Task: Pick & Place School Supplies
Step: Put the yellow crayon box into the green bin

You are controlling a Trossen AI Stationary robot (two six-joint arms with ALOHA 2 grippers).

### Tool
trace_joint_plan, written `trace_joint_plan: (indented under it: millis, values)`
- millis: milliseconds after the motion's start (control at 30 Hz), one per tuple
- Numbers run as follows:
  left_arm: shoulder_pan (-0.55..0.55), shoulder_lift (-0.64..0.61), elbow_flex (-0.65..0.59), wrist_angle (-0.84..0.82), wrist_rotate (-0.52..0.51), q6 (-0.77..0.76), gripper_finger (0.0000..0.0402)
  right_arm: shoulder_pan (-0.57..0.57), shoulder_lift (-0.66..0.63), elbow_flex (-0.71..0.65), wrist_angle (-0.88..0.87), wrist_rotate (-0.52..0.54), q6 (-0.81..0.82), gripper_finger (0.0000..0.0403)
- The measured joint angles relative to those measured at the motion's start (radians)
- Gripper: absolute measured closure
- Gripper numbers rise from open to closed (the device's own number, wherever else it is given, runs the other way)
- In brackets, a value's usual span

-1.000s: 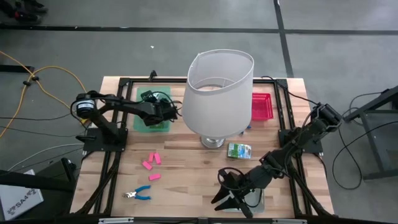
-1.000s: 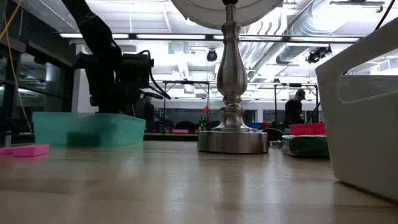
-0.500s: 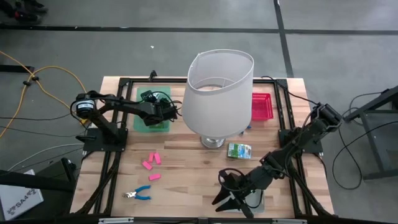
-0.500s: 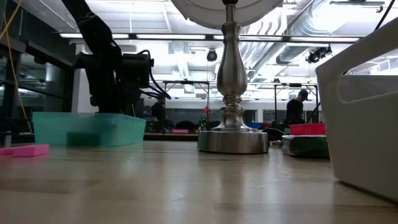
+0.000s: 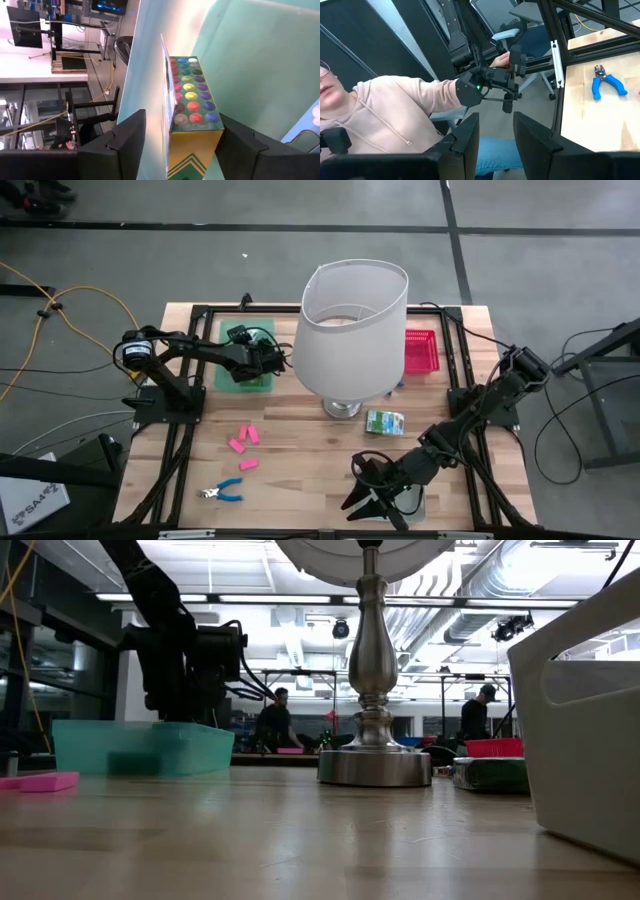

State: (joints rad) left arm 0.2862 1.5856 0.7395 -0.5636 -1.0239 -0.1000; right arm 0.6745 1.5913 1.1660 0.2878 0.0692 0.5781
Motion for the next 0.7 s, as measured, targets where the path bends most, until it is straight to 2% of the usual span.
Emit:
trace_joint_plan:
  millis: [333,700]
  values:
    - [-0.017,0.000,0.001,-0.001,-0.028,0.024,0.0191,0.000,0.000,0.000,0.000,0.000,-0.003,0.0291]
    - [-0.090,0.000,0.003,0.000,-0.054,0.021,0.0191,0.000,0.000,0.000,0.000,-0.001,-0.003,0.0291]
